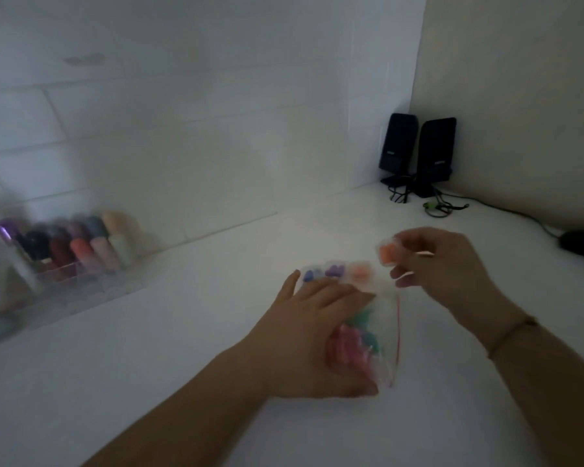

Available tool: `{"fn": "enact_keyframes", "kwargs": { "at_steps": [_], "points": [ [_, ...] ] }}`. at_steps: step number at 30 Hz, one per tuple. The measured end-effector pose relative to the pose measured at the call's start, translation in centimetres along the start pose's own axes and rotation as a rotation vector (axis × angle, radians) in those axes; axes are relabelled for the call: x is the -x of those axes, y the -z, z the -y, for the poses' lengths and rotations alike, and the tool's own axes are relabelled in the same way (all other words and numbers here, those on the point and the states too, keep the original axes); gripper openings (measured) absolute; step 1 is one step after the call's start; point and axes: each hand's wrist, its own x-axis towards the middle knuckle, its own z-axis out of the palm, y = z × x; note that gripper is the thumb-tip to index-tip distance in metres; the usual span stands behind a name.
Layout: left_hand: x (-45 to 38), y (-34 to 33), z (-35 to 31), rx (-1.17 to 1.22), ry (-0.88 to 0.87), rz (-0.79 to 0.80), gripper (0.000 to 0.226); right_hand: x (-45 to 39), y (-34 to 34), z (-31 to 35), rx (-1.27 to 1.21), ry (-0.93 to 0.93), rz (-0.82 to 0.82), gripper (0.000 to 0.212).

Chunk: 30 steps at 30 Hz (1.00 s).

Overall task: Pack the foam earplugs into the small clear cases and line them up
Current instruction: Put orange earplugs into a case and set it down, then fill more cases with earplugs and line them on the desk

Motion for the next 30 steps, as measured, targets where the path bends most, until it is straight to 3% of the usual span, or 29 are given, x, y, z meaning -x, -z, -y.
{"fn": "enact_keyframes", "kwargs": {
  "at_steps": [5, 11, 15, 17, 20, 22, 25, 30],
  "points": [
    [0.8, 0.4, 2.0, -0.039, 0.041, 0.046, 0.070, -1.5, -0.1, -2.2, 0.272, -0.039, -0.062, 0.015],
    [1.4, 2.7, 4.2, -0.057, 0.161, 0.154, 0.073, -2.4, -1.2, -3.1, 0.576, 0.042, -0.086, 0.024],
    [0.5, 4.4, 3.5, 0.012, 0.265, 0.315, 0.099, -2.3, -0.9, -2.7, 0.601, 0.084, -0.095, 0.023],
    [-0.6, 4.8, 1.9, 0.016, 0.258, 0.302, 0.112, -2.4, 0.6, -1.5, 0.604, 0.112, -0.159, 0.021],
    [-3.7, 4.3, -1.1, 0.041, 0.193, 0.150, 0.091, -2.6, 4.3, 0.7, 0.504, 0.119, -0.325, 0.017],
    [-6.6, 3.2, -2.4, -0.034, 0.110, 0.130, 0.071, -2.9, 6.8, 0.7, 0.384, 0.083, -0.419, 0.015],
    [-11.3, 0.6, -3.1, -0.098, 0.058, 0.201, 0.057, -3.2, 9.0, -0.7, 0.321, -0.027, -0.498, 0.015],
    [-16.2, -3.7, -4.3, -0.051, 0.001, 0.324, 0.052, -3.3, 9.8, -1.9, 0.338, -0.091, -0.534, 0.012]
  ]
}}
